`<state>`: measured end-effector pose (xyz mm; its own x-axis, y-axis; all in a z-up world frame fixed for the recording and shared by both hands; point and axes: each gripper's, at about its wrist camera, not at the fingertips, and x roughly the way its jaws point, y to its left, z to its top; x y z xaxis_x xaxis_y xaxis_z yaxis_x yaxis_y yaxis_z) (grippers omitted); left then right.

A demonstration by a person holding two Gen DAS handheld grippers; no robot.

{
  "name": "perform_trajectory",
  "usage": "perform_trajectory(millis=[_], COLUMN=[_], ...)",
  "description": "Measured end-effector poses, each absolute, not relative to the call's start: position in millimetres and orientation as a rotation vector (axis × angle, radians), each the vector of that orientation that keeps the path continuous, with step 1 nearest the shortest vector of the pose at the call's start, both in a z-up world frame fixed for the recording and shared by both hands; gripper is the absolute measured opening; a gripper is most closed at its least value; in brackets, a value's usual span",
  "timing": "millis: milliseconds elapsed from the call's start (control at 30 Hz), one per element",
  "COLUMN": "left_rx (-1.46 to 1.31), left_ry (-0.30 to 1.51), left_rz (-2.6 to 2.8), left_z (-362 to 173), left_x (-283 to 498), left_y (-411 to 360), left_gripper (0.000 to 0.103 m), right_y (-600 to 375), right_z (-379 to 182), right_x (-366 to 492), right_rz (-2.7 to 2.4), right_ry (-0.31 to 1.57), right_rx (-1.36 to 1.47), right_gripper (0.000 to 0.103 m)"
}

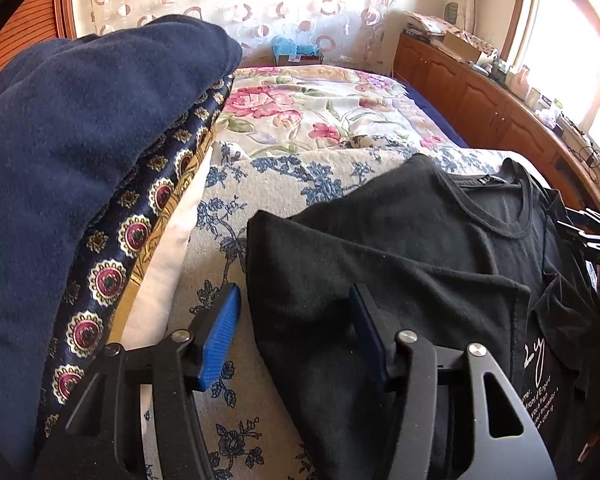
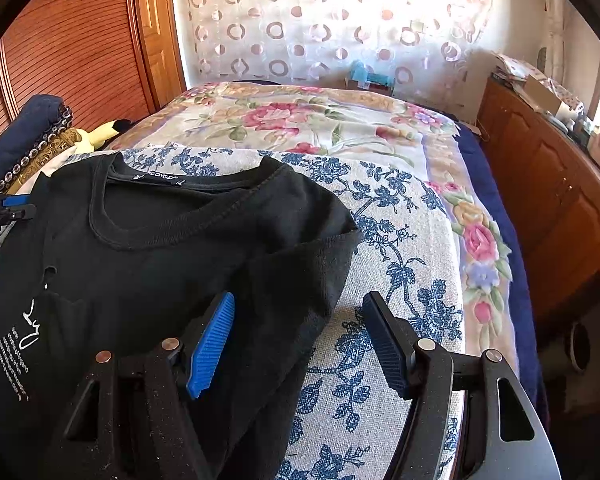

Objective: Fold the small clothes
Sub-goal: 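Close the left gripper on the shirt hem while the right gripper closes on the hem beside it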

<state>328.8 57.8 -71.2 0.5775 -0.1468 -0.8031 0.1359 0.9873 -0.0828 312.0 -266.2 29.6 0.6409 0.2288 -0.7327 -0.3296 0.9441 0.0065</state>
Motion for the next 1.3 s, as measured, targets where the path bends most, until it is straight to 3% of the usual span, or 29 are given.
perform_trajectory(millis=[300,467,733,900,1133,1233,1300], left_rx=[0.005,-0.005,-0.015,-0.025,-0.029,-0.028,-0.026], left_ry=[0.941,0.936,0.936,0.925,0.866,0.859,0.858], left_rz=[-0.127,-0.141,-0.141,-0.165,-0.226,-0.245,-0.247], left_z=[-74,-72,-73,-69,-51,-47,-47], left_x=[331,332,335,333,322,320,320], left_y=[55,54,56,57,47,42,40], left_gripper=[0.055,0.033,0.032,0.01,0.006,0.006,0.006], right_y=[-266,-267,-266,-266,-268,-264,-263], right_z=[29,29,29,29,28,29,31], right_x=[312,312,312,312,312,312,314], right_rz=[0.32,0.32,0.32,0.319,0.33,0.373,0.391], right_ry=[0.814,0.813,0.812,0.811,0.81,0.808,0.815], right_rx=[-0.132,-0.132,-0.133,-0.133,-0.13,-0.156,-0.158], right_gripper=[0.069,0.069,0.069,0.069,0.069,0.058,0.038])
